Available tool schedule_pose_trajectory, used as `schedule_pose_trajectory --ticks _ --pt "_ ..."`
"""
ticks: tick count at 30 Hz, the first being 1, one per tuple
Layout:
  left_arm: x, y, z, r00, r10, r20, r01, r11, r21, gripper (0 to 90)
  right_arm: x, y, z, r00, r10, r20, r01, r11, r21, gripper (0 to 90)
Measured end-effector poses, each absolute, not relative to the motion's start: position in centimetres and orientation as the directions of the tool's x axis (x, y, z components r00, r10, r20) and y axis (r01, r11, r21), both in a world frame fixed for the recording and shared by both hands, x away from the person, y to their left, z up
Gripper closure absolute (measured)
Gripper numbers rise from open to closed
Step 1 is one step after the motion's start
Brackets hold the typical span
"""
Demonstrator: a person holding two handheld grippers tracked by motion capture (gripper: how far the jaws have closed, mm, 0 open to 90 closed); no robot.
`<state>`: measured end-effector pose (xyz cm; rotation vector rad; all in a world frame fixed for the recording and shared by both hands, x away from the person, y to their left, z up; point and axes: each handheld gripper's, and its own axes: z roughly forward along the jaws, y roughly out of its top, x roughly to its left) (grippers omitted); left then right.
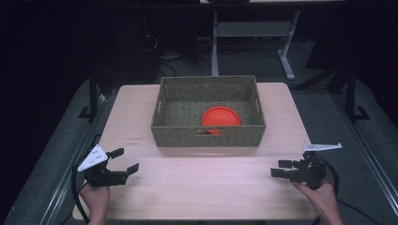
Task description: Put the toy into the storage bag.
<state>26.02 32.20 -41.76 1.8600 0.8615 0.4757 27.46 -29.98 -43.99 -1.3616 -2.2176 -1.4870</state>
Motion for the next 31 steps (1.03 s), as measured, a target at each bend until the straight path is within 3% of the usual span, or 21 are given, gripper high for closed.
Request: schedule_pose_trajectory --ticks 10,18,31 --pt "26.0 32.1 -41.7 0.675 0.736 -0.055 0.351 -0.254 0.901 12.6 25.4 -29.9 -44.2 -0.594 0.636 0.492 0.676 0.063 0.734 17.8" --pt "26.0 32.1 -41.8 0.677 0.734 -0.059 0.353 -0.253 0.901 12.6 23.9 -30.9 -45.8 -0.584 0.668 0.461 0.58 -0.054 0.813 17.9" --pt "26.0 32.0 -41.8 0.669 0.741 -0.047 0.353 -0.261 0.898 12.6 22.9 -31.2 -46.3 -0.597 0.692 0.406 0.515 -0.056 0.855 18.2"
